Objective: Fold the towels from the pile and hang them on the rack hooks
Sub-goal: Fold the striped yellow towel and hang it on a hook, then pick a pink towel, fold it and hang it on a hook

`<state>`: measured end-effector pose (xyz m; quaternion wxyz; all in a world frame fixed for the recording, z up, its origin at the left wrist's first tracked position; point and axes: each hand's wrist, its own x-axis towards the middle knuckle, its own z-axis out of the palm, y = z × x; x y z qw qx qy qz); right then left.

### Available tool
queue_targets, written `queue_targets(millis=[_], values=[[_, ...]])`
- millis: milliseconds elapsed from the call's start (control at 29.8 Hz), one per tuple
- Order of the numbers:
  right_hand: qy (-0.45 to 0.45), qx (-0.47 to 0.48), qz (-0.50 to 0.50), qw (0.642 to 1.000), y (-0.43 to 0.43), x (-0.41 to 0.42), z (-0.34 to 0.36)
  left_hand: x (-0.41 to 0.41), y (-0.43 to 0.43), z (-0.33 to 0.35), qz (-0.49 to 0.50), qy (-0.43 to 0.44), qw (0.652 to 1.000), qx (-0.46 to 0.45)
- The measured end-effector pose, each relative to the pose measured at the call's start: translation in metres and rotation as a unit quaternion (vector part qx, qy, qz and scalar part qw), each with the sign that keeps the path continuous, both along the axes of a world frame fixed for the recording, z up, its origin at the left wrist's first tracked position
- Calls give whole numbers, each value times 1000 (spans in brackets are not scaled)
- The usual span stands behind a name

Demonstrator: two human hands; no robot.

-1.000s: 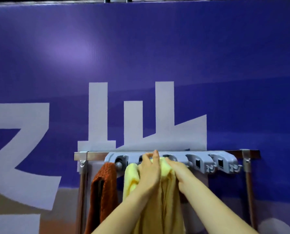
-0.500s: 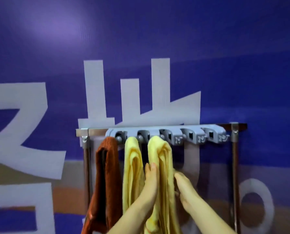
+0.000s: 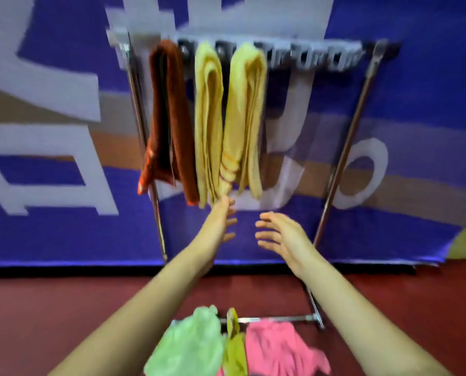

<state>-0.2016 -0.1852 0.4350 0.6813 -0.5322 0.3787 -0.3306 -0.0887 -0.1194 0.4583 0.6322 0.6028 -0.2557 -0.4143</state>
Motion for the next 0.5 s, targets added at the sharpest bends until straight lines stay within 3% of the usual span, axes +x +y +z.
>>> queue_targets(millis=[34,269,370,403,504], values=[[9,-13,-7,1000,-1,-2,-3,3,0,-1,-21,-58,998,0],[175,153,8,972,41,-60,-169,27,76,-161,-140,-71,971,181],[231,211,-1,950,43,-71,-217,53,98,-210,-138,-43,958,247],[258,253,-6,932,38,-73,-258,57,95,-256,-146,-6,945,292],[285,288,-22,914,38,-77,-292,53,105,-295,-122,52,940,313]])
